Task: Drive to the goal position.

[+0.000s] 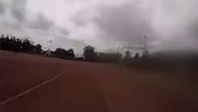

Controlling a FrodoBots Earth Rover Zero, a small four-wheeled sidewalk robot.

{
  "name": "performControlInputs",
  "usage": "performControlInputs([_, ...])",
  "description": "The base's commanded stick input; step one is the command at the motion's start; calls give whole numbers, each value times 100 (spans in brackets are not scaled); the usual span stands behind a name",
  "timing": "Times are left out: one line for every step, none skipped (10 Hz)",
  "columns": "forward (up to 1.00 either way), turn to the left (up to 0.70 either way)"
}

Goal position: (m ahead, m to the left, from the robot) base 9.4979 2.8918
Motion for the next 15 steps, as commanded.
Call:
performControlInputs([85, 0])
performControlInputs([85, 0])
performControlInputs([85, 0])
performControlInputs([85, 0])
performControlInputs([85, 0])
performControlInputs([85, 0])
performControlInputs([85, 0])
performControlInputs([85, 0])
performControlInputs([85, 0])
performControlInputs([85, 0])
performControlInputs([85, 0])
performControlInputs([85, 0])
performControlInputs([85, 0])
performControlInputs([85, 0])
performControlInputs([85, 0])
